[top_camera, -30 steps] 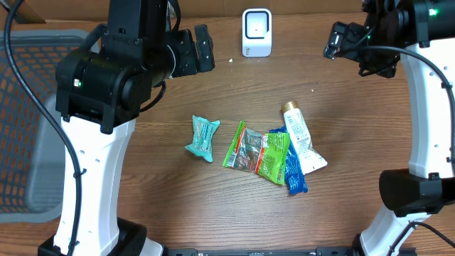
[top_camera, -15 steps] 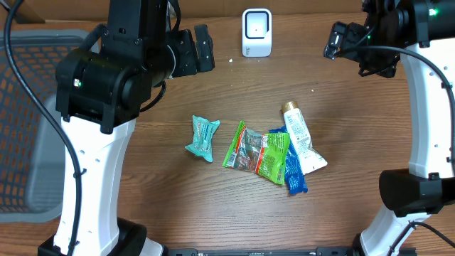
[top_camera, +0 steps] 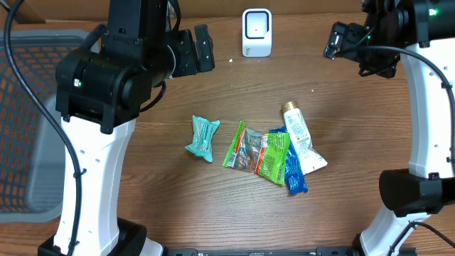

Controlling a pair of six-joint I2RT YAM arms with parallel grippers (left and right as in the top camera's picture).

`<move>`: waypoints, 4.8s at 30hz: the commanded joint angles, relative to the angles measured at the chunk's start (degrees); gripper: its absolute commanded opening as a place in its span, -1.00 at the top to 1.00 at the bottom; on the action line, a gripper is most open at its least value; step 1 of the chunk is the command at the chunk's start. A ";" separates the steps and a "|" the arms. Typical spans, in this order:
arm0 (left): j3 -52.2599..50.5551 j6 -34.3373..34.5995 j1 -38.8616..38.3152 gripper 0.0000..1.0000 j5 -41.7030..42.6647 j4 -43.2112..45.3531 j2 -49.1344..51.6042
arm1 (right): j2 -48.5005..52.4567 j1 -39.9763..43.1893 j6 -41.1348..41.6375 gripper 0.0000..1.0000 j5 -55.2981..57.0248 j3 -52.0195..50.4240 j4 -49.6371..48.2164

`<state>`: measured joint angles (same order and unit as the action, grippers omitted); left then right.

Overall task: Scan the item barcode
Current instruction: 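Reach the right gripper down and grasp the white tube, then lift the white tube and hold it in front of the scanner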

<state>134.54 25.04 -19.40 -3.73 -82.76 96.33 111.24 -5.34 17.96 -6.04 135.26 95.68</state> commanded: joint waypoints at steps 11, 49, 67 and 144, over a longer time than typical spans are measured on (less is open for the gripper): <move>-0.20 -1.07 -0.11 -1.00 -0.74 0.07 0.09 | -0.09 -2.89 -0.37 -1.00 -11.21 -13.77 -10.43; 0.94 -5.35 2.86 -1.00 -2.86 -1.25 -0.87 | 0.02 -2.29 -17.94 -0.67 -3.63 -50.23 -25.40; 0.94 -5.35 2.86 -1.00 -2.86 -1.25 -0.87 | 0.02 -2.51 -18.38 0.03 -16.81 -65.26 -41.90; 0.94 -5.35 2.86 -1.00 -2.84 -1.25 -0.87 | 2.27 -19.50 -32.44 0.92 32.61 -24.70 -63.01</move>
<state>134.58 20.75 -16.73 -5.89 -84.09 96.33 111.00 -24.60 -2.72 14.33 108.86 36.56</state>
